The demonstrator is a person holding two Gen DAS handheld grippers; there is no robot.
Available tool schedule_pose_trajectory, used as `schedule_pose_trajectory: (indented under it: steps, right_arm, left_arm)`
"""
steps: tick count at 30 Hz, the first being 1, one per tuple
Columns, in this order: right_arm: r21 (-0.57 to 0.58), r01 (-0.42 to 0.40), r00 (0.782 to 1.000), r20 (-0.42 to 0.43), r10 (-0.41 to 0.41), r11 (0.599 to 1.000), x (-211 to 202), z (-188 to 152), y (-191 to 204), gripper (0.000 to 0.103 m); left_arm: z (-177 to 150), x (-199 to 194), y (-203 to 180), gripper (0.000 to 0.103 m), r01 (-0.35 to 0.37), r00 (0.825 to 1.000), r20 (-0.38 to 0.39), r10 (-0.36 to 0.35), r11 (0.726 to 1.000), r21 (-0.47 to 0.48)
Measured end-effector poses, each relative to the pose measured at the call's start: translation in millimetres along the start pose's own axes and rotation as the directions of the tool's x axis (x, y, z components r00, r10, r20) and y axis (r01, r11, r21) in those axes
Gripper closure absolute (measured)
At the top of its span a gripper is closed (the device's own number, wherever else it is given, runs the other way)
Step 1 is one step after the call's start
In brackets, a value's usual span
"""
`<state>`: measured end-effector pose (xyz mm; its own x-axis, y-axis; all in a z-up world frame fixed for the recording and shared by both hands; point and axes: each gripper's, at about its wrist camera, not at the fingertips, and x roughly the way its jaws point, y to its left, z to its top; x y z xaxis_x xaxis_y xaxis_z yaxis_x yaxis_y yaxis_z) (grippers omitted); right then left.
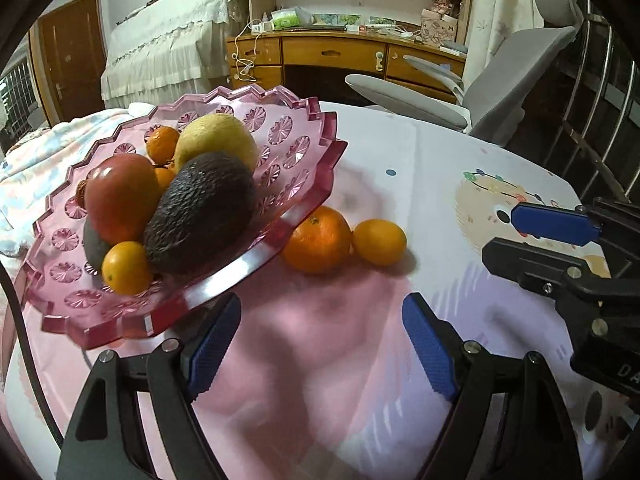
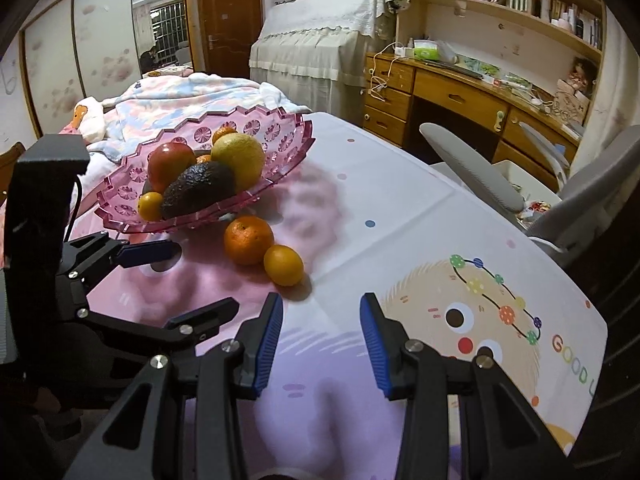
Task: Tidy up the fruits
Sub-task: 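Move both tools toward the last tangerine and small orange beside the bowl, then grasp the tangerine with the left tool while the right tool grasps the small orange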
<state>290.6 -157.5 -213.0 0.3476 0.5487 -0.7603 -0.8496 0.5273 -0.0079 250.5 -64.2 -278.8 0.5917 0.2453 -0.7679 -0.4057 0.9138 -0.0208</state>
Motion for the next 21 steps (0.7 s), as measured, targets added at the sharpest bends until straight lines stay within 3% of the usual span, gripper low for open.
schedule_pose_trajectory:
  steps: [7, 14, 21]
  right_arm:
    - [0.047, -0.076, 0.997, -0.015, 0.077, 0.996, 16.8, 5.3, -10.1, 0.062]
    - [0.063, -0.142, 0.988, -0.054, 0.145, 0.988, 42.1, 11.9, -6.1, 0.062]
    - [0.118, -0.190, 0.977, -0.074, 0.200, 0.975, 56.7, 21.0, -8.8, 0.062]
  left_arm:
    - [1.2, 13.7, -3.8, 0.022, -0.026, 1.000, 0.017, 0.026, 1.000, 0.004]
    - [9.5, 24.6, 4.9, 0.024, -0.050, 0.999, -0.005, 0.050, 0.996, -0.071]
    - [13.0, 30.6, 9.5, 0.029, -0.028, 1.000, -0.014, 0.027, 0.994, -0.108]
